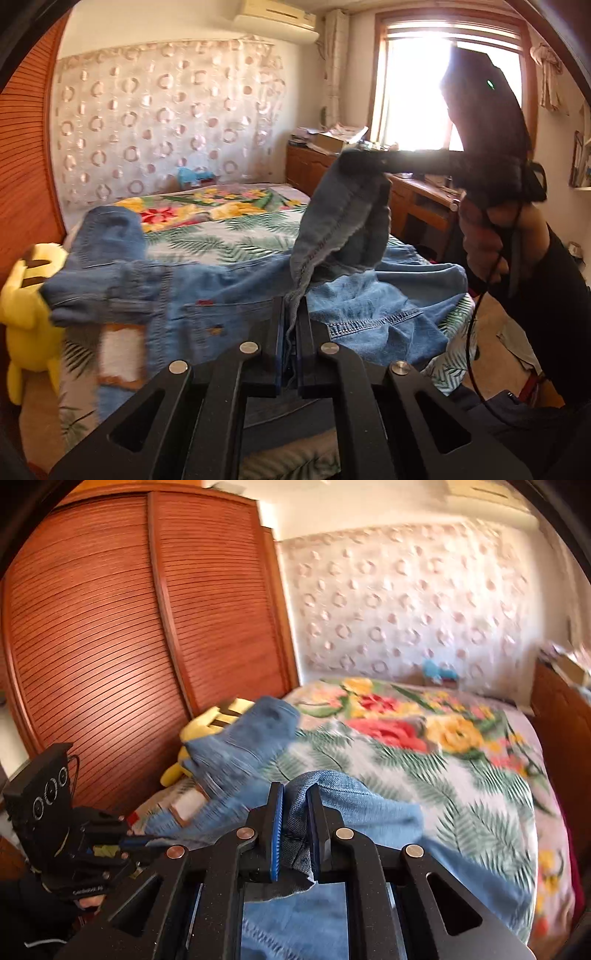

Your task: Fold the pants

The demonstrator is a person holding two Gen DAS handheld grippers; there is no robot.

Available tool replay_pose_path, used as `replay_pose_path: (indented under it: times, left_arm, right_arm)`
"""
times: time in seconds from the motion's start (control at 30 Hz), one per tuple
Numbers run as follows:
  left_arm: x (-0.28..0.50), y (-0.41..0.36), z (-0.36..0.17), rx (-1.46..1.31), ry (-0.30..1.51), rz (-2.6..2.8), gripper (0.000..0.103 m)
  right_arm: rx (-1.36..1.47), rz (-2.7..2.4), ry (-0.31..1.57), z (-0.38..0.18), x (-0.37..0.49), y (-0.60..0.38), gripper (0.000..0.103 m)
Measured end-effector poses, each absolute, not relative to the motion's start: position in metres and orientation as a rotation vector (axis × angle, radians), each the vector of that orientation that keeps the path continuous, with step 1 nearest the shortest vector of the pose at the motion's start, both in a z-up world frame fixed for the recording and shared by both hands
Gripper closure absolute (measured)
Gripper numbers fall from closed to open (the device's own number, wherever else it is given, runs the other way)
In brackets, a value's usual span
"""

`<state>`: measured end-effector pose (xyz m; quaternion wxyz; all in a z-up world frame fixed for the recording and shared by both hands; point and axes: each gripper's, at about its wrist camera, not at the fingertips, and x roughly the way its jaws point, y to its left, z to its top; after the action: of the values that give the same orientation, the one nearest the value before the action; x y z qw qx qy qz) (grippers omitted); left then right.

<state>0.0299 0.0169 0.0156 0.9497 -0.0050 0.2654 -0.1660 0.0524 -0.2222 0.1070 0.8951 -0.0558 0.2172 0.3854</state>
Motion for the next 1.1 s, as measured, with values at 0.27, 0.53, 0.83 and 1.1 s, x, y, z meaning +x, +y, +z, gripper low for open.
replay_pose_path:
  times: [0.27, 0.53, 0.83, 1.1]
  left_arm:
    - [0.020, 0.065, 0.002, -0.077, 0.557, -0.243, 0.098]
    - [0.015, 0.094, -0.010, -0.111, 0.576, -0.180, 0.098]
    - [0.021, 0.111, -0.042, -0.129, 0.644, -0.119, 0.098]
    - [0.021, 0.108, -0.039, -0.143, 0.641, -0.127, 0.097]
  right_arm:
    - [-0.193, 0.860, 0.471, 0.101, 0.081, -0.151, 0.091]
    - [-0.251, 0.886, 0.534, 0.100, 0.119, -0.087, 0.092]
    - [-0.333, 0.843, 0.624, 0.078, 0.157, -0.029, 0.092]
    - [-0.300, 0.833, 0.673, 0.072, 0.174, -0.013, 0.087]
